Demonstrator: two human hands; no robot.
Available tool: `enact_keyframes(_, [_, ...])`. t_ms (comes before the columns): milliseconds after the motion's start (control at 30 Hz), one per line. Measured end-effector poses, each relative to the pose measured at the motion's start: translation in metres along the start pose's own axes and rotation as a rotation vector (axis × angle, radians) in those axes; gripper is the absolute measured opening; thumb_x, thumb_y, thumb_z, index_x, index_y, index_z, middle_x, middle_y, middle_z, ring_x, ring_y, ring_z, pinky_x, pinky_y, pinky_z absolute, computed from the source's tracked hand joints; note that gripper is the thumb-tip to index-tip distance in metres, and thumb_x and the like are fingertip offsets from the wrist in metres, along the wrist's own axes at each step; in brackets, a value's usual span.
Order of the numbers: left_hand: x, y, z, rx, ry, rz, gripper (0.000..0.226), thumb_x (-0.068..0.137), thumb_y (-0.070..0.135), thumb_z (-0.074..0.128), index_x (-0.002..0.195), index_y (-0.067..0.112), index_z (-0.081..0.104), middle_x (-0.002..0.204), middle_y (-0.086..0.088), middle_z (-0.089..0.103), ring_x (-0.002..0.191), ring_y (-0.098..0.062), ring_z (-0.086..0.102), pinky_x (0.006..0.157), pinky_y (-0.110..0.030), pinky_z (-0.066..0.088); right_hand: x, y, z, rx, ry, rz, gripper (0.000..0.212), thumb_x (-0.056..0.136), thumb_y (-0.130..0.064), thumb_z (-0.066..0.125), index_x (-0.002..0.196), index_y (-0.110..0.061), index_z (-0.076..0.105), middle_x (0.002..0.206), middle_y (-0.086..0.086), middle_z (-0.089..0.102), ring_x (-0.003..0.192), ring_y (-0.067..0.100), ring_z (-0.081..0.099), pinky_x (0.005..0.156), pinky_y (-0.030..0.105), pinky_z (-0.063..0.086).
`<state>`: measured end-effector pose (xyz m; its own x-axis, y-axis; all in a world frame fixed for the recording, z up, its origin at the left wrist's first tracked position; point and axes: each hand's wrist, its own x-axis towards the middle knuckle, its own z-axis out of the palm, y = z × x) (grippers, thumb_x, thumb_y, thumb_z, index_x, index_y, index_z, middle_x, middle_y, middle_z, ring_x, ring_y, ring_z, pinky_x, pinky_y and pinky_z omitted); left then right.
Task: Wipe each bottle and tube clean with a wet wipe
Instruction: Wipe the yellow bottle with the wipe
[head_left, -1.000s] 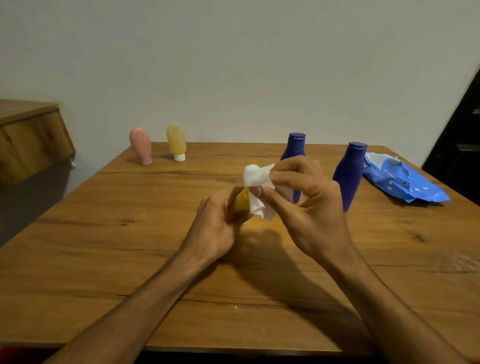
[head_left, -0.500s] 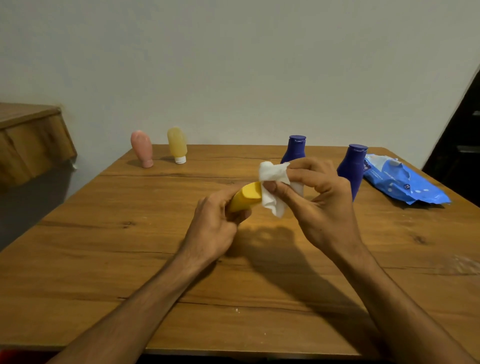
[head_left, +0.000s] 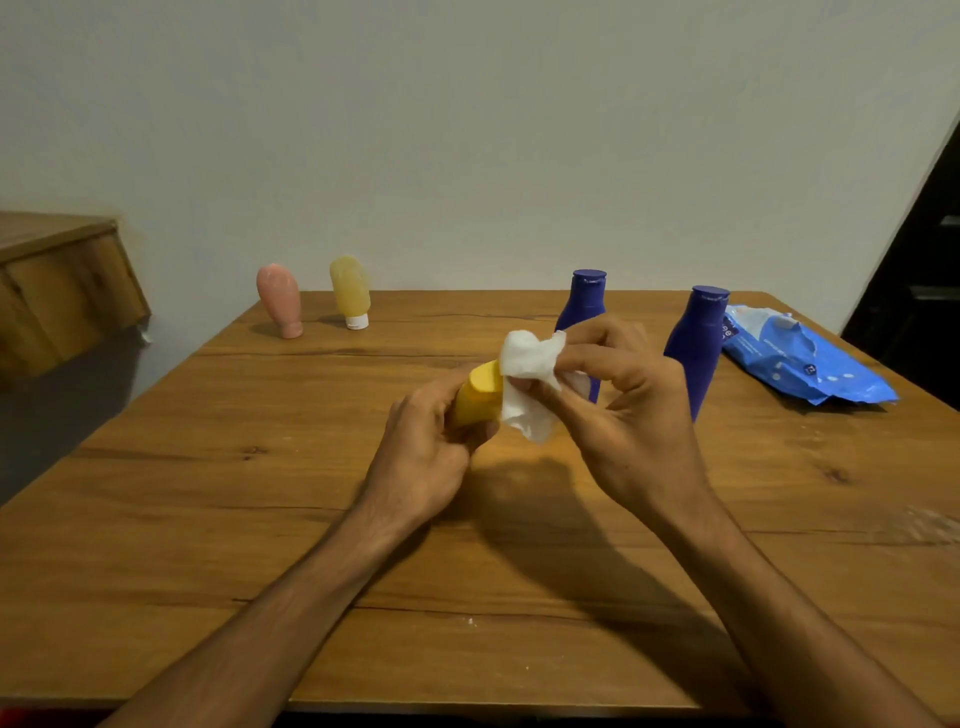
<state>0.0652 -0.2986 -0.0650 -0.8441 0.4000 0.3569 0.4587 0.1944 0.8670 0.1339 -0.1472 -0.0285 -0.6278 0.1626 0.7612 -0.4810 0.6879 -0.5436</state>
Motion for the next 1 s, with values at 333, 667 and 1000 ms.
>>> enact_keyframes(333, [-0.001, 0.016, -0.003, -0.097, -0.086, -0.06, 0.043, 0.086, 0.013, 0.07, 0.11, 0.044, 0.053, 0.121, 0.006, 0.067, 0.115, -0.012, 0.06, 0.099, -0.046, 0.05, 0.008, 0.016, -0.013, 0.087, 0.197, 0.166, 0.016, 0.082, -0.022, 0.07, 0.093, -0.01, 0.071, 0.09, 0.0, 0.062, 0.078, 0.003, 0.057, 0.065, 0.011, 0.042])
enact_keyframes(667, [-0.007, 0.022, -0.003, -0.211, -0.19, -0.054, 0.044, 0.083, 0.004, 0.072, 0.121, 0.018, 0.055, 0.107, -0.004, 0.074, 0.101, -0.017, 0.07, 0.09, -0.052, 0.055, 0.001, 0.005, -0.002, 0.089, 0.149, 0.028, 0.012, 0.082, -0.026, 0.067, 0.089, -0.017, 0.068, 0.088, -0.005, 0.059, 0.078, 0.005, 0.055, 0.064, 0.014, 0.045])
enact_keyframes(1000, [-0.009, 0.026, -0.003, -0.418, -0.3, -0.051, 0.045, 0.072, 0.006, 0.071, 0.114, 0.01, 0.056, 0.096, -0.003, 0.076, 0.088, -0.015, 0.073, 0.072, -0.026, 0.057, -0.005, 0.007, 0.004, 0.039, 0.187, -0.007, 0.011, 0.082, -0.014, 0.073, 0.086, -0.005, 0.07, 0.084, 0.004, 0.066, 0.075, 0.01, 0.06, 0.061, 0.011, 0.045])
